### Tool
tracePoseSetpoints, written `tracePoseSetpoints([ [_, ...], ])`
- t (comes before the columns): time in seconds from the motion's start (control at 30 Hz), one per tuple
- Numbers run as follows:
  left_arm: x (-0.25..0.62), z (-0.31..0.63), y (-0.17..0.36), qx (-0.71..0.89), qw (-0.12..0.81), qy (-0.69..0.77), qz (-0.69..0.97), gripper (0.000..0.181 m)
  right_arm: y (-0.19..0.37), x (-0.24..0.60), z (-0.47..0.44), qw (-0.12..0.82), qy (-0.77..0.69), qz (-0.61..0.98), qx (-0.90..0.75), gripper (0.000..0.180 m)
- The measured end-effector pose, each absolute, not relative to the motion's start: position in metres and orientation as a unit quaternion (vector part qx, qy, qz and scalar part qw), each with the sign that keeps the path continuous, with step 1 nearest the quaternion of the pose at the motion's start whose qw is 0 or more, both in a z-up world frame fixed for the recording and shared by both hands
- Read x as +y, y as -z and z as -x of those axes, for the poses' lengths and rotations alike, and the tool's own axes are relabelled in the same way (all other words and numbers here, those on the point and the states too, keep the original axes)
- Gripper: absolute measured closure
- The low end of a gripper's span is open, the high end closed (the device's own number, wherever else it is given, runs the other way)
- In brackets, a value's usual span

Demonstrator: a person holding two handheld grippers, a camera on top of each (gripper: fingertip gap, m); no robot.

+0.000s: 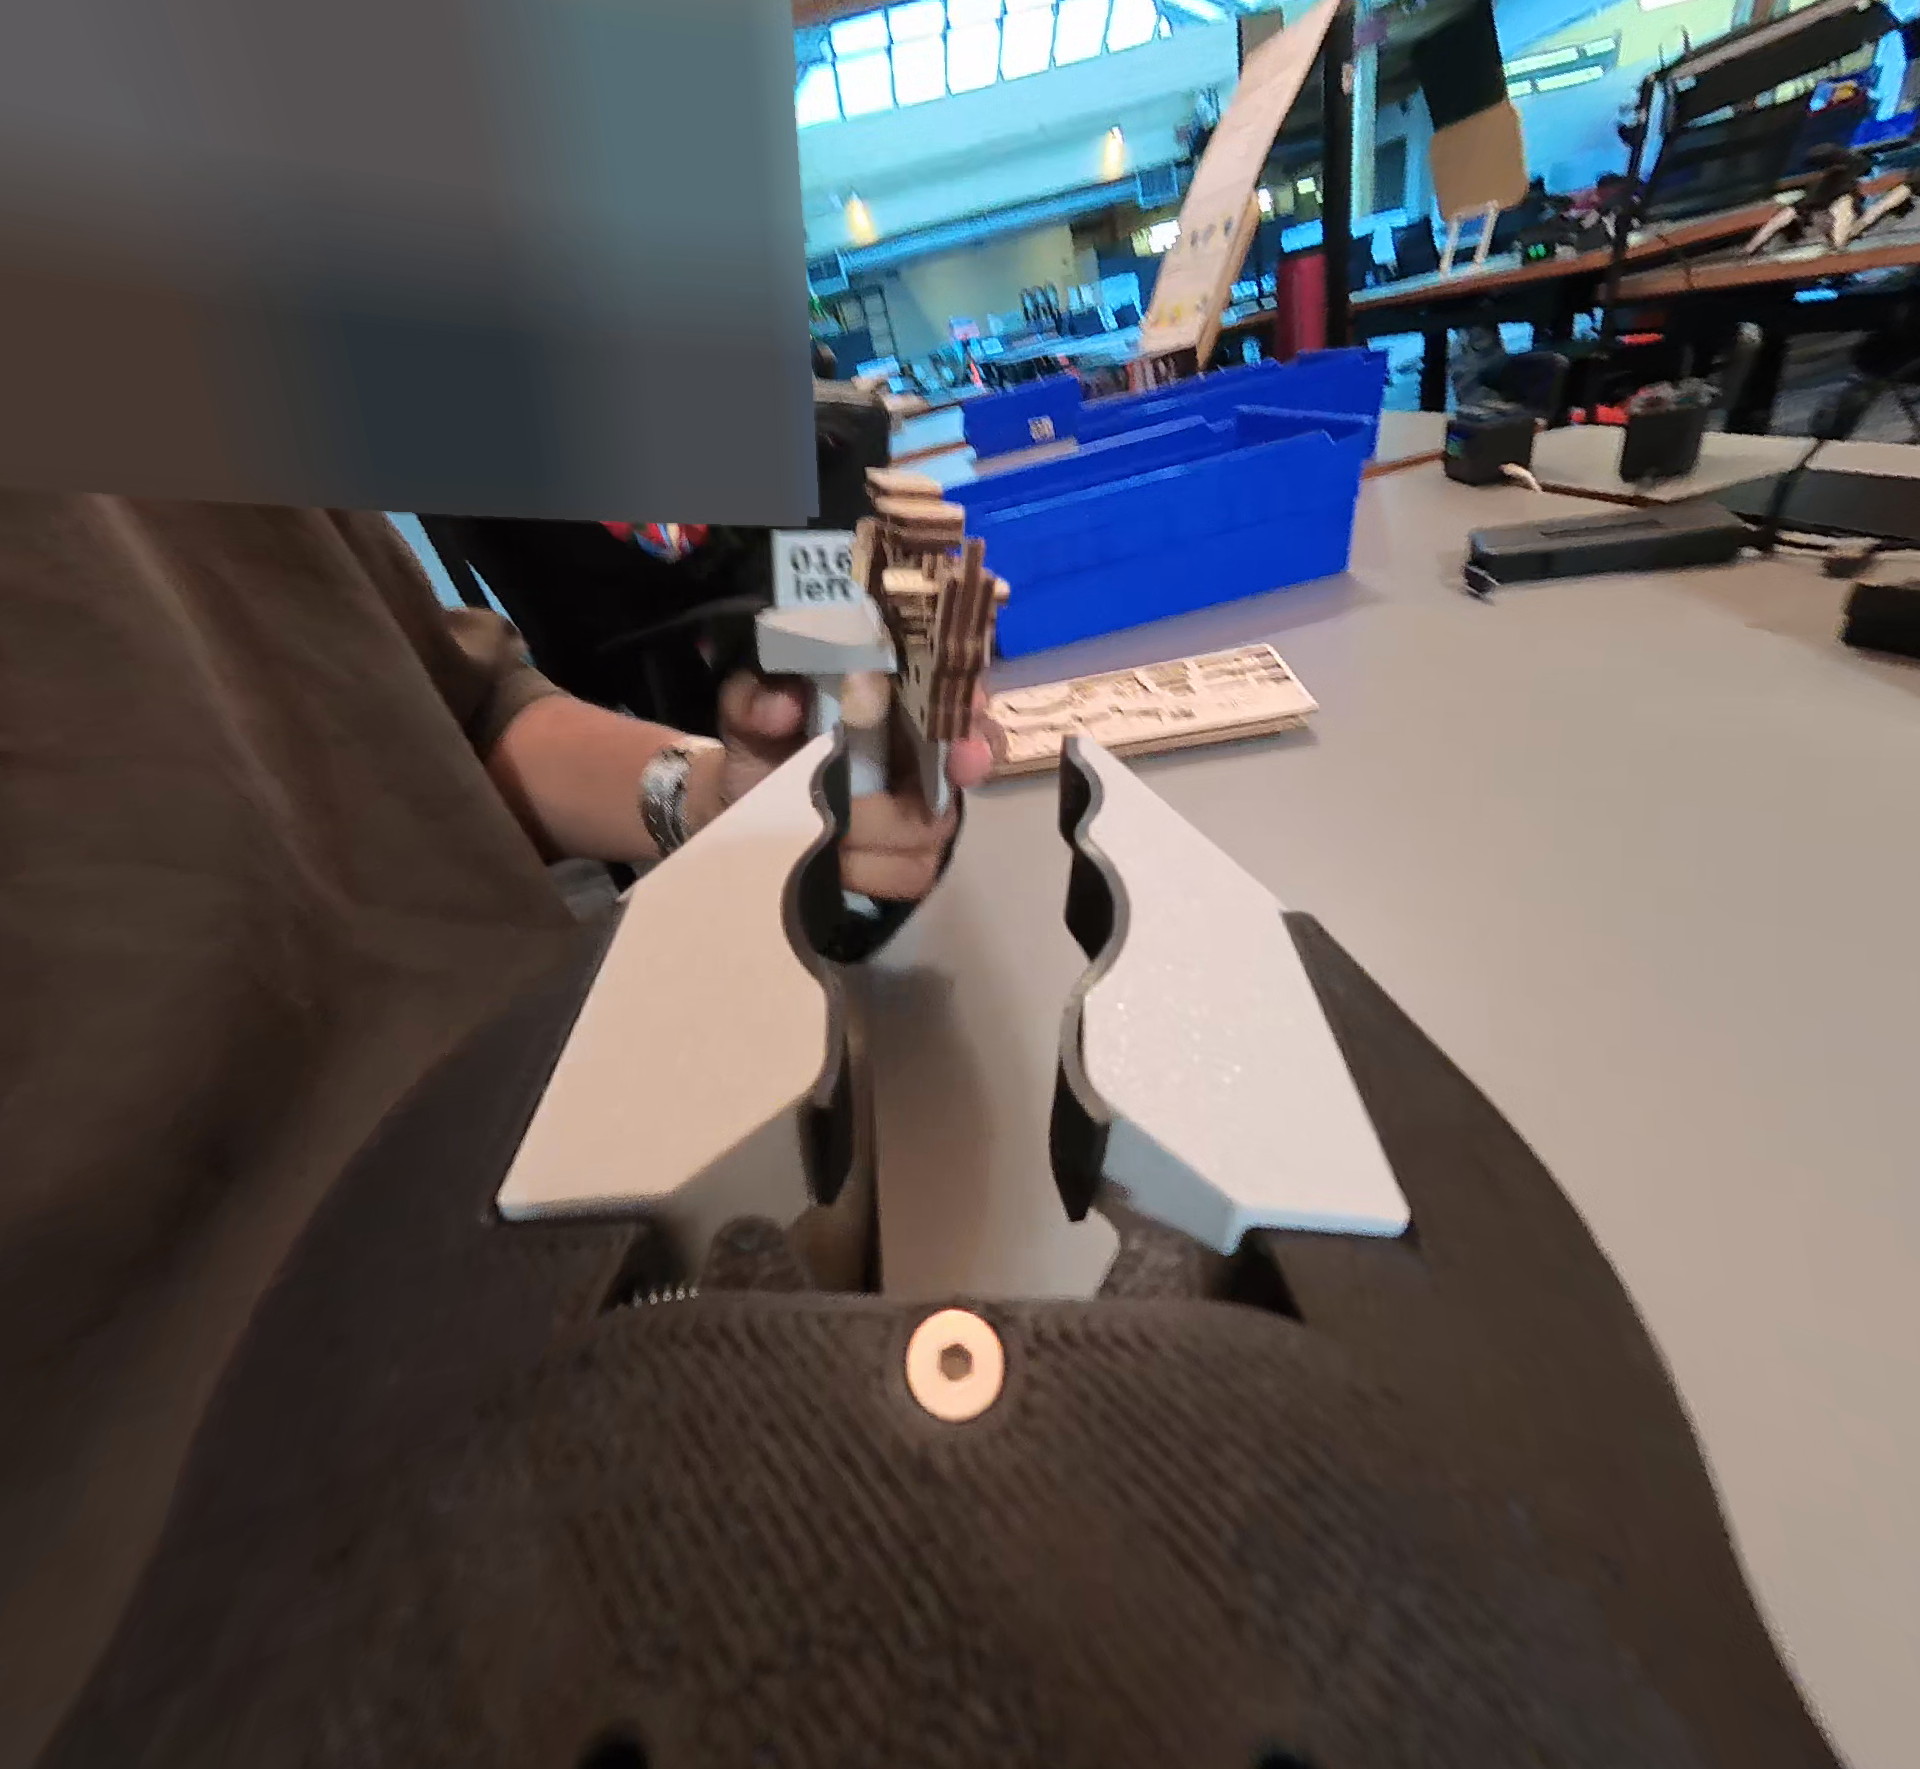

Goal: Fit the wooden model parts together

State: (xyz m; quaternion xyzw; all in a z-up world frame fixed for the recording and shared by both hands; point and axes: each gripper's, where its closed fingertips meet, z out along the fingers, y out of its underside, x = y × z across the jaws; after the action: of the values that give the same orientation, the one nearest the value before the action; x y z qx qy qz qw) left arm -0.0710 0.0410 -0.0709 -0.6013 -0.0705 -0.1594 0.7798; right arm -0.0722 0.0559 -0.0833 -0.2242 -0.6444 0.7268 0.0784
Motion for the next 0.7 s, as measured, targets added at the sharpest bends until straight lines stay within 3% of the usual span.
tracePoseSetpoints([
  [0.27,0.046,0.0637,0.0744,-0.065,0.77,0.182,0.608,0.173,0.072,0.0541,0.0682,0.042,-0.757,0.227,-0.612,0.149],
  [0.57,0.0466,0.0633,0.0724,-0.084,0.769,0.219,0.595,0.173,0.075,0.0472,0.0669,0.044,-0.751,0.221,-0.62,0.17],
  [0.7,0.0483,0.0679,0.0739,-0.103,0.767,0.217,0.595,0.16,0.0706,0.0479,0.0656,0.044,-0.76,0.217,-0.611,0.172],
])
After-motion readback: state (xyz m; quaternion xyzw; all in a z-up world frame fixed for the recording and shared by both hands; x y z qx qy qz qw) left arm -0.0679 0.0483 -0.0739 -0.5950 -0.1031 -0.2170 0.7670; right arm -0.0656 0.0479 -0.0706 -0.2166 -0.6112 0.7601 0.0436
